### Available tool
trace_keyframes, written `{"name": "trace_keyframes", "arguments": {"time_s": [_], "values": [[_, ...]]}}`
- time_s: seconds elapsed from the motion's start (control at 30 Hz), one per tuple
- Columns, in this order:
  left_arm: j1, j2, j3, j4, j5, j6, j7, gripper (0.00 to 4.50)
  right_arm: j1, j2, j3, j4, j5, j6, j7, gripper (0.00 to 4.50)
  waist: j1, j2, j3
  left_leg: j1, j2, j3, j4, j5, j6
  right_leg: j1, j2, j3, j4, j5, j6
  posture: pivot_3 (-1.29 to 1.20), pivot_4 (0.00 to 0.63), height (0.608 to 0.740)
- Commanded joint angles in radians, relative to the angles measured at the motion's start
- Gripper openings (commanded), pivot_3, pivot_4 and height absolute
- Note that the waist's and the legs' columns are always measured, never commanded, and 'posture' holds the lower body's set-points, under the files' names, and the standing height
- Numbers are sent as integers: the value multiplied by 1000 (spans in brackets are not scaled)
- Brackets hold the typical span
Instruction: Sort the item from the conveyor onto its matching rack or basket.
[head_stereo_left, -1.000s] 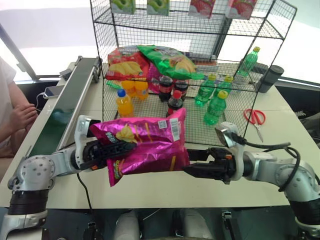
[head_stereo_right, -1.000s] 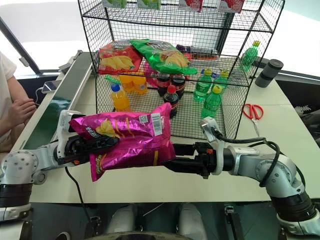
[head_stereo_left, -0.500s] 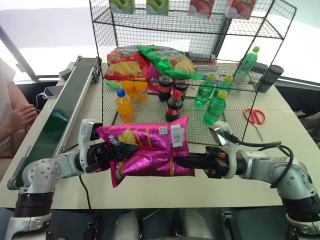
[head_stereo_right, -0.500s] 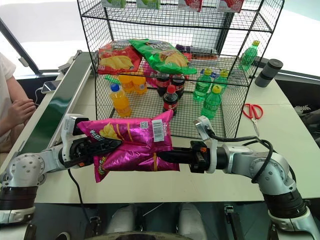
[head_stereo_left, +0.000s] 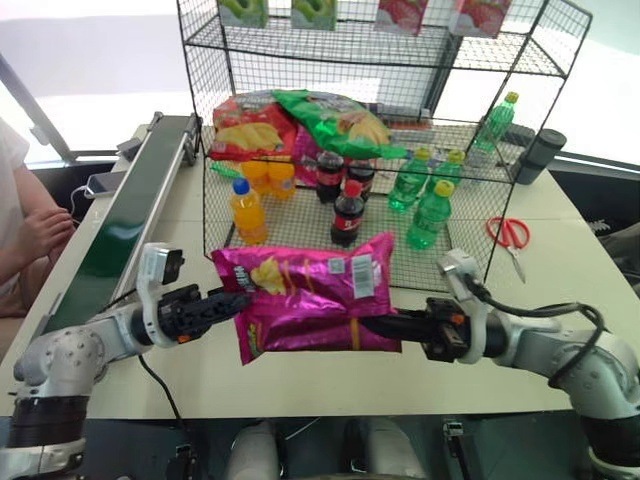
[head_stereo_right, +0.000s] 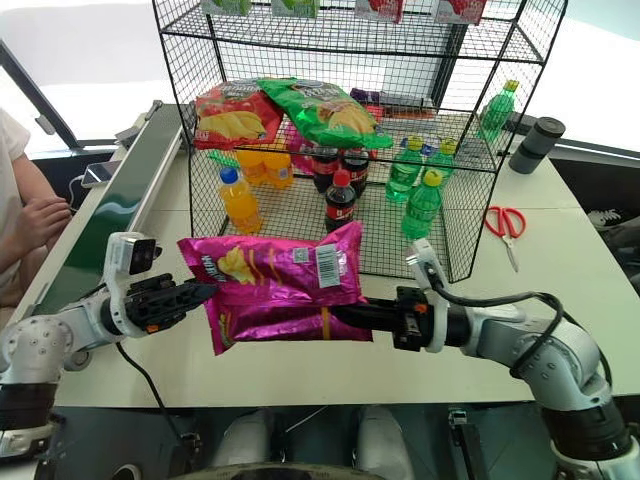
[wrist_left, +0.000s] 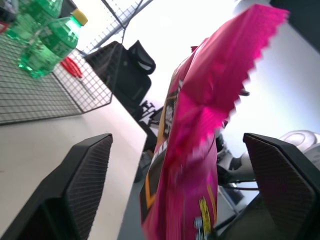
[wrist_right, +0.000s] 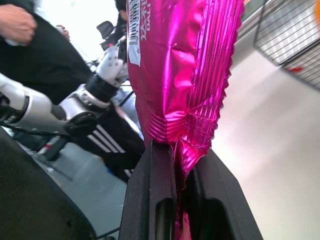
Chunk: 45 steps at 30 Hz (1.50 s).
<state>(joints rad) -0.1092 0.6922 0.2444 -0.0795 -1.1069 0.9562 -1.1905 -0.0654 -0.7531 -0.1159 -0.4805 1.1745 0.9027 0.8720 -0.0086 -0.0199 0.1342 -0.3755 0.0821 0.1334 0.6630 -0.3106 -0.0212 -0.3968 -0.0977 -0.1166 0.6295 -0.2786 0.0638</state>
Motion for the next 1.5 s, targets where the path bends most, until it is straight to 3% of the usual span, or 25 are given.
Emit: {"name": "trace_keyframes", "arguments": {"time_s": [0.03,0.23,0.4,0.6,0.73,0.87,1.07,1.33,1.5], "values": [[32,45,36,12,99,-122,-64,4449,64,-37,-119,-87,26,-38,26,0,2,0,0,0,0,0,0,0,0,0,0,0,0,-1,-1,0,150,726],[42,30,27,-4,188,-259,-79,4449,82,-56,-288,-88,-152,-227,-1,0,4,1,1,0,0,0,-1,-1,1,-3,-1,0,-2,-1,-2,0,150,726],[-9,-13,5,-20,218,-306,-52,4449,6,-78,-344,-10,-486,-531,-23,0,16,1,1,-1,0,1,-1,-1,2,-3,-1,0,-3,-1,-1,0,150,726],[-74,-29,-32,31,252,-324,-74,4449,-47,-40,-407,25,-539,-628,-81,0,20,1,1,0,-2,2,-1,-1,1,0,1,0,-1,1,3,0,150,726],[-89,-22,-42,54,262,-316,-94,4449,-33,-36,-469,41,-452,-584,-86,0,20,1,1,0,-2,2,-1,-1,1,0,1,0,-2,1,3,0,150,726],[-101,-31,-46,67,281,-332,-95,4449,47,-65,-483,5,-427,-561,-7,0,21,1,1,0,-1,2,-1,-1,1,0,1,0,-2,1,3,0,150,726],[-117,-54,-45,71,314,-388,-88,4449,59,-65,-512,5,-403,-548,-27,0,18,1,1,1,-1,2,-1,-1,1,0,1,0,-1,1,3,0,150,726],[-120,-67,-51,-27,303,-405,-68,4449,17,-94,-520,113,-581,-697,-39,0,21,1,1,0,-1,2,-1,-1,1,0,1,0,-1,1,3,0,150,726],[-171,-85,-59,-95,284,-398,-28,4449,-31,-102,-461,174,-781,-916,-53,0,19,2,1,1,-2,2,0,0,1,1,1,0,-1,1,3,0,150,726]]}}
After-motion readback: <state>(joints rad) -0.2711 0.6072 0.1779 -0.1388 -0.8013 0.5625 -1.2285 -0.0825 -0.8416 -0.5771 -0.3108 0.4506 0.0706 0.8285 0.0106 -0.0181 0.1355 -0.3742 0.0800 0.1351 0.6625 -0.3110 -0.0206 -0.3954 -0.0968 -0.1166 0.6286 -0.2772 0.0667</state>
